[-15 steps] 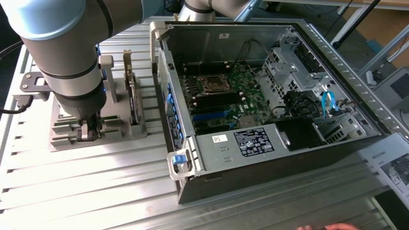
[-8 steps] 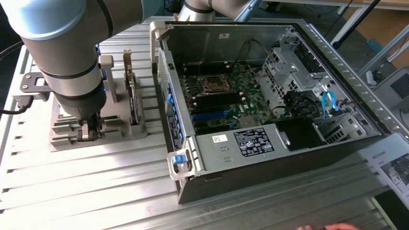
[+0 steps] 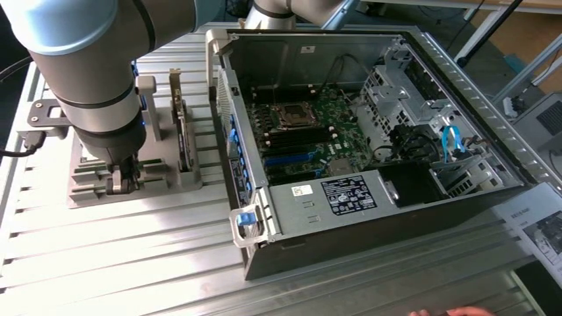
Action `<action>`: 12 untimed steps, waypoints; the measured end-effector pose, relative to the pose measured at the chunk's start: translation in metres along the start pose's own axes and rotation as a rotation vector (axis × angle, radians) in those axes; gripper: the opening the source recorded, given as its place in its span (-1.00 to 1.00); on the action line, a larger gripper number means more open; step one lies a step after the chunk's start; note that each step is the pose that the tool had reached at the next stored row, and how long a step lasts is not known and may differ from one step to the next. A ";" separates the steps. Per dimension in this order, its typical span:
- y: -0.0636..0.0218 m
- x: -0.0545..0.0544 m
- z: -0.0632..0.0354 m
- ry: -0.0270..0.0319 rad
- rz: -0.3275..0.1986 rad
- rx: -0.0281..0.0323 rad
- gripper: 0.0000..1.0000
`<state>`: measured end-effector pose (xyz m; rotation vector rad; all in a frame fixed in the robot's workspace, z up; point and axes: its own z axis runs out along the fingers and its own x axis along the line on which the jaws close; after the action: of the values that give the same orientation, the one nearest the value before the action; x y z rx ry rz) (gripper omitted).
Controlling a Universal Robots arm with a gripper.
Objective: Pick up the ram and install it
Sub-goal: 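Pick up the ram and move it above insertion slot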
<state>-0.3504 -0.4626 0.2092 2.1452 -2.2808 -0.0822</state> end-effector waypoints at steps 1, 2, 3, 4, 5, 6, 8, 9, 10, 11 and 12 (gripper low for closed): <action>0.0000 0.000 0.0000 0.0000 0.000 0.0000 -0.45; -0.0001 0.000 0.0000 0.0000 0.000 0.0000 -0.45; -0.0002 0.000 0.0000 0.0000 0.000 0.0000 -0.45; -0.0002 -0.001 0.0000 0.0000 0.000 0.0000 -0.45; -0.0002 -0.001 0.0000 0.0000 0.000 0.0000 -0.45; -0.0002 -0.001 0.0000 0.0000 0.000 -0.0001 -0.45; -0.0002 -0.001 0.0000 0.0000 0.000 0.0001 -0.45; -0.0002 -0.001 0.0000 0.0000 0.000 0.0000 -0.45; -0.0002 -0.001 0.0000 0.0001 0.000 0.0000 -0.45; -0.0002 -0.001 0.0000 0.0001 0.000 0.0000 -0.45; -0.0002 -0.001 0.0000 0.0000 0.000 -0.0001 -0.45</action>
<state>-0.3502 -0.4613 0.2092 2.1452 -2.2807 -0.0822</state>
